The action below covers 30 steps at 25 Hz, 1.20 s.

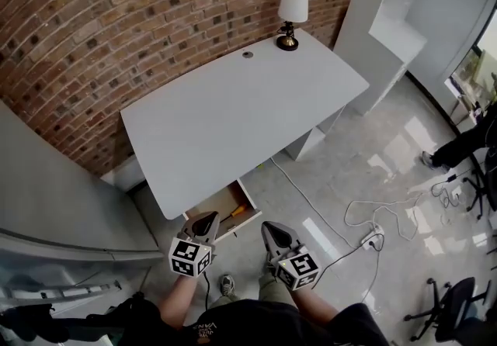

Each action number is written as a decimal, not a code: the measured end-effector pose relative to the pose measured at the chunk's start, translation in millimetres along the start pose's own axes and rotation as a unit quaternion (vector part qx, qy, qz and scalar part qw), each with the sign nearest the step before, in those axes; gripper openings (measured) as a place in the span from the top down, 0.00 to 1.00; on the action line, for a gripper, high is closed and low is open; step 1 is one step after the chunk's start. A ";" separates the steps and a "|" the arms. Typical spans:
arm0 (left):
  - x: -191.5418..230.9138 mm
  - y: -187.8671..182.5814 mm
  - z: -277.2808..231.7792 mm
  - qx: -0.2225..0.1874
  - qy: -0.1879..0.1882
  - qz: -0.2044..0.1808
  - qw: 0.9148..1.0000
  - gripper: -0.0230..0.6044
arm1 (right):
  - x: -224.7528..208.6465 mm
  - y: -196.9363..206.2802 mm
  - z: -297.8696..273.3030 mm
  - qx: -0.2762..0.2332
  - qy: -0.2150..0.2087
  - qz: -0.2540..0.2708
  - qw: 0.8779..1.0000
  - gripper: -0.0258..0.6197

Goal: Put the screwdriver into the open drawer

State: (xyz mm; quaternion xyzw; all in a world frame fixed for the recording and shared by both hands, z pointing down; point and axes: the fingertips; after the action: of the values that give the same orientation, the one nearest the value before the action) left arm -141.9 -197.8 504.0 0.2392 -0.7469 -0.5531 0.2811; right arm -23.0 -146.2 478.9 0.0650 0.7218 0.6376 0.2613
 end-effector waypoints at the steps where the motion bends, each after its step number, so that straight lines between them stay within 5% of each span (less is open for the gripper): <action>1: -2.2 -5.0 5.5 -0.004 0.000 -0.001 1.000 0.95 | 3.5 -3.5 1.8 -0.004 0.000 0.001 1.000 0.97; 30: -23.7 -59.2 118.0 -0.077 0.033 0.004 0.996 0.95 | 89.5 -25.4 12.8 -0.037 0.004 0.048 0.998 0.97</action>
State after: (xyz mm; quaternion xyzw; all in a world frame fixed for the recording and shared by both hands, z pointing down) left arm -202.7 -116.5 416.3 0.2322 -0.6933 -0.5998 0.3252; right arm -87.6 -101.2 427.7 0.0877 0.6950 0.6756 0.2299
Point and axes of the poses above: the fingertips, and each gripper's own axes: z backward along the fingers, x to its left, y out of its underside, and after that the axes turned 10 degrees about -x, right-handed
